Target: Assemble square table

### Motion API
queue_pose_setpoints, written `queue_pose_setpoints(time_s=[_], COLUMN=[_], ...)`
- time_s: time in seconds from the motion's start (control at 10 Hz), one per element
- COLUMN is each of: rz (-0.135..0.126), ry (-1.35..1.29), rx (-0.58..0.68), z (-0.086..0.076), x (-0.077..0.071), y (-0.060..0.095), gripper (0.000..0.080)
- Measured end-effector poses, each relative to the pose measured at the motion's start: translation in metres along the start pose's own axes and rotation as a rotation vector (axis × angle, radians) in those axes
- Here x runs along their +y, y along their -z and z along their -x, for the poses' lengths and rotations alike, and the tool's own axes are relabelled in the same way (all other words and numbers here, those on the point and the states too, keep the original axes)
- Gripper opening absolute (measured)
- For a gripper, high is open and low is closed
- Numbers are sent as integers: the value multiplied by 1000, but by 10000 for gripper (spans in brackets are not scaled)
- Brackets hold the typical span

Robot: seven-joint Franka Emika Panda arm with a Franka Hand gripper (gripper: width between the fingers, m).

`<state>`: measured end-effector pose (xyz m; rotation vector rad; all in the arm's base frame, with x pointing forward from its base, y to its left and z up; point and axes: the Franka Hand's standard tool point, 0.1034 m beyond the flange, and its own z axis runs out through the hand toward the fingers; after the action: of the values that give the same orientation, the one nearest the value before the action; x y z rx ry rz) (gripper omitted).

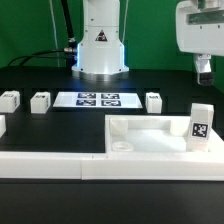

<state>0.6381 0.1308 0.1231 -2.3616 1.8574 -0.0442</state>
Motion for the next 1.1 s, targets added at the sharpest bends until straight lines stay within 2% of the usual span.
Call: queue_pose_setpoints(time_s=[0.1, 0.2, 0.4, 0.5, 1.0, 1.1], rz=[0, -34, -61, -50, -46, -38], ry=[63, 178, 356, 404, 721, 825], rx=[-1, 11, 29, 29, 42, 41], z=[2, 8, 15, 18, 15, 15], x=[1, 10, 42, 49, 46, 50], y=[0, 2, 1, -1, -1, -3], gripper=[649, 649, 649, 649, 649, 649])
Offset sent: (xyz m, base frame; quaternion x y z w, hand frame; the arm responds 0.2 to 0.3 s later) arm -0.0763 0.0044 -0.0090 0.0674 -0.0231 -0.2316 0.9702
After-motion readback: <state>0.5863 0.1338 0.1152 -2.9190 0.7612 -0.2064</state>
